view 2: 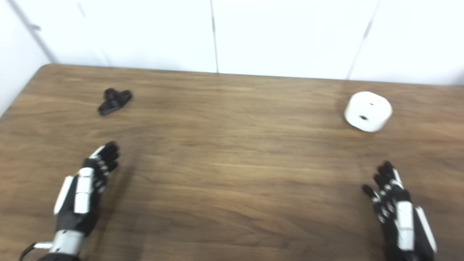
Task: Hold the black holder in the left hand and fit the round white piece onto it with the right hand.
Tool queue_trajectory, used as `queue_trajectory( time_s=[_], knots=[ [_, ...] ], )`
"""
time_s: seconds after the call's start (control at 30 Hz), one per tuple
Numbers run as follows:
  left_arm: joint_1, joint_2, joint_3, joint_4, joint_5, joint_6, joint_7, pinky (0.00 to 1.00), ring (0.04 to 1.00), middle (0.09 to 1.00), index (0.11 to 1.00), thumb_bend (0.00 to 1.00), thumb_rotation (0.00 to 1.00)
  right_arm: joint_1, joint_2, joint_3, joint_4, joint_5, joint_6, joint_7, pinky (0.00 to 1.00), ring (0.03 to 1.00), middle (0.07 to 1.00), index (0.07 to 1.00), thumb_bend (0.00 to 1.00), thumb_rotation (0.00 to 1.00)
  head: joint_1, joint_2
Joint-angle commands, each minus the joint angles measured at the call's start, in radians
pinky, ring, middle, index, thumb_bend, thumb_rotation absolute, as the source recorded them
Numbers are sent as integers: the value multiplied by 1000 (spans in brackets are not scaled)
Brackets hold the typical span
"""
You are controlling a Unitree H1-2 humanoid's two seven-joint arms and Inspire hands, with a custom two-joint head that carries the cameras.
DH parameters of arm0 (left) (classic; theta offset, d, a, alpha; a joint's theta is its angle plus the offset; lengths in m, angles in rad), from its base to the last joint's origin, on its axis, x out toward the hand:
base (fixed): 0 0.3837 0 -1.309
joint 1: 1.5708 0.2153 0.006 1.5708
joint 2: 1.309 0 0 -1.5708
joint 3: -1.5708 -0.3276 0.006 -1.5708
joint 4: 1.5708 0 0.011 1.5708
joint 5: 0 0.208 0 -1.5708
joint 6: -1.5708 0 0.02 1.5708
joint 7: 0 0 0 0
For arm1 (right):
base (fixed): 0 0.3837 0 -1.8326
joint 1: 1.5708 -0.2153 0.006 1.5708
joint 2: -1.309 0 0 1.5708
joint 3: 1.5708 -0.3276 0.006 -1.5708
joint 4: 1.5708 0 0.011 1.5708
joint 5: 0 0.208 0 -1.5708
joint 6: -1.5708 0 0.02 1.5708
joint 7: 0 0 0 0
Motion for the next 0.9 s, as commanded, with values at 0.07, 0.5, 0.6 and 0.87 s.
queue_trajectory(
  time_s=[0.07, 0.5, 0.6, 0.87],
  knots=[
    [19, -54, -30, 0, 31, -73, 28, 956, 931, 904, 871, 574, 951, 3, -36, -17, 42, -6, -35, 6, 1000, 1000, 1000, 1000, 580, 1000, 44, -40],
    [17, -57, -102, 74, 92, -165, 90, 937, 938, 918, 880, 554, 948, -23, -34, -24, 147, -31, -122, -6, 1000, 1000, 1000, 1000, 586, 1000, 90, -114],
    [17, -54, -108, 78, 94, -170, 96, 934, 941, 923, 884, 554, 957, -24, -35, -22, 150, -46, -129, -9, 1000, 1000, 1000, 1000, 578, 1000, 77, -113],
    [23, -51, -121, 69, 81, -169, 102, 943, 939, 917, 883, 525, 993, -18, -41, -26, 161, -79, -150, -9, 1000, 1000, 988, 981, 564, 1000, 43, -104]
  ],
)
